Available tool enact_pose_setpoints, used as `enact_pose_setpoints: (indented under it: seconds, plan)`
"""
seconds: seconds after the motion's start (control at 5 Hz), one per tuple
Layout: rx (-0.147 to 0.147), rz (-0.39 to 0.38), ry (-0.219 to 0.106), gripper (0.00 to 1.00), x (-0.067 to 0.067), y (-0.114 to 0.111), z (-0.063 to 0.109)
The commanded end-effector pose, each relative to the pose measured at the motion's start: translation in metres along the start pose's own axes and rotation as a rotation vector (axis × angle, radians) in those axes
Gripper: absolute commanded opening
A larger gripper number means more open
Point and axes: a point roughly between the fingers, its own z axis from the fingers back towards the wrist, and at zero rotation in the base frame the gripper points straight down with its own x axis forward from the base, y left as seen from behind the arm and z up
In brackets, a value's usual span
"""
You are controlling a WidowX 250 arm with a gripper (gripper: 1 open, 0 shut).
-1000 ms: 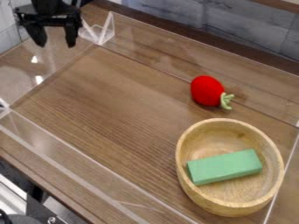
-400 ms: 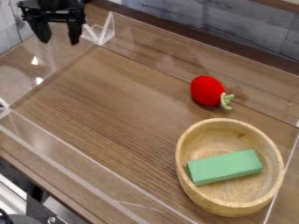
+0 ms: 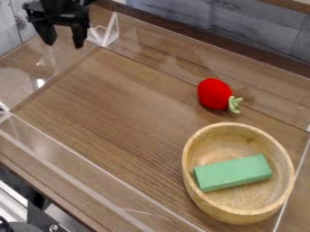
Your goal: Move the red fruit to the right
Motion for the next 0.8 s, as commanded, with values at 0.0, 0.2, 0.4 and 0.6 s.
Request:
enact_pose_setpoints:
  seconds: [0.0, 0.2, 0.4, 0.6]
  plan:
    - [0.01, -0.007, -0.045, 1.0, 0.005, 0.005, 0.014]
    - [0.005, -0.002, -0.041, 1.0, 0.005, 0.007, 0.015]
    - [0.002, -0.002, -0.039, 1.0, 0.006, 0.012, 0.028]
    - [0.003, -0.006, -0.04, 1.0, 0.008, 0.014, 0.041]
